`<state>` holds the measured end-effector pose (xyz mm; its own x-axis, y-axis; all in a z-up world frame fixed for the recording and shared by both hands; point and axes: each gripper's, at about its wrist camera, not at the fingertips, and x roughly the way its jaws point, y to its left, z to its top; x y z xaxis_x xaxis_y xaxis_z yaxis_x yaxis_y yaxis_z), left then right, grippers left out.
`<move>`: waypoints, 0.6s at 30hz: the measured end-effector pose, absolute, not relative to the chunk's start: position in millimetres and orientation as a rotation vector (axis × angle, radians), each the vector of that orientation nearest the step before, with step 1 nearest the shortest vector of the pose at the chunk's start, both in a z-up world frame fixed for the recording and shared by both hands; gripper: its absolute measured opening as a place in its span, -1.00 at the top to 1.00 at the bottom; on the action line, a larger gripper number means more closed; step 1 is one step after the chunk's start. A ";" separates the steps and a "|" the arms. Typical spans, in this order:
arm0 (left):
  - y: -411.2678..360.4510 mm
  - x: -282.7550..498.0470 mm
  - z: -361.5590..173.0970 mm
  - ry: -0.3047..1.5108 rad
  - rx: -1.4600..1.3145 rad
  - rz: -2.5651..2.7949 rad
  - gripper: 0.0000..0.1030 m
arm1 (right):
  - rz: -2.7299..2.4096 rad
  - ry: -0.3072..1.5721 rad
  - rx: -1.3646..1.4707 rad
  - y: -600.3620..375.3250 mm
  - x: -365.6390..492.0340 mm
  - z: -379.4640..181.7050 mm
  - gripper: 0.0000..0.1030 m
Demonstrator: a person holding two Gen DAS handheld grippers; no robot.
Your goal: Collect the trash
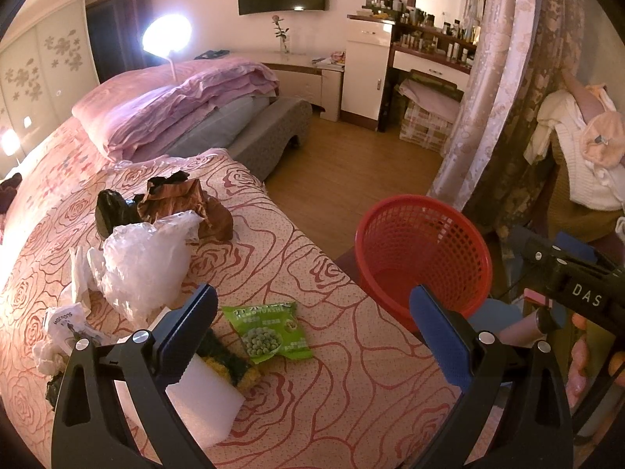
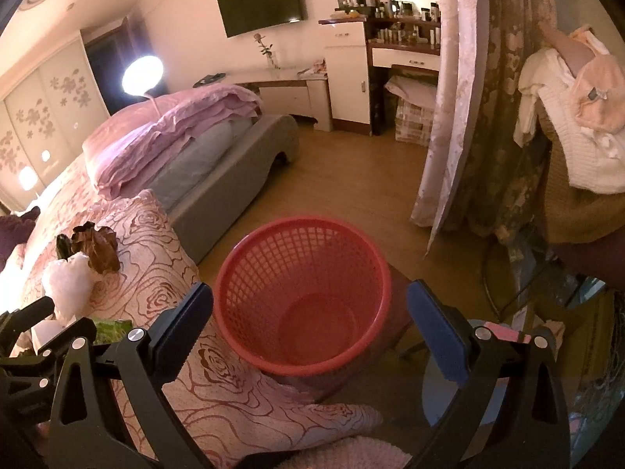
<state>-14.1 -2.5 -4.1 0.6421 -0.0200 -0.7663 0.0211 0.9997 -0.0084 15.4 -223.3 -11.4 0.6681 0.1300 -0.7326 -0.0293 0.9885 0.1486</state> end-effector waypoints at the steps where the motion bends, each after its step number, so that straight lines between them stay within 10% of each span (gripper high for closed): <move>1: -2.7 -13.4 -4.2 0.873 0.002 -0.022 -0.85 | 0.090 0.835 0.128 -223.2 15.5 -11.3 -0.87; 18: 8.0 -18.2 2.3 0.861 -0.017 -0.005 -0.85 | 0.101 0.841 0.124 -214.8 13.5 -17.7 -0.87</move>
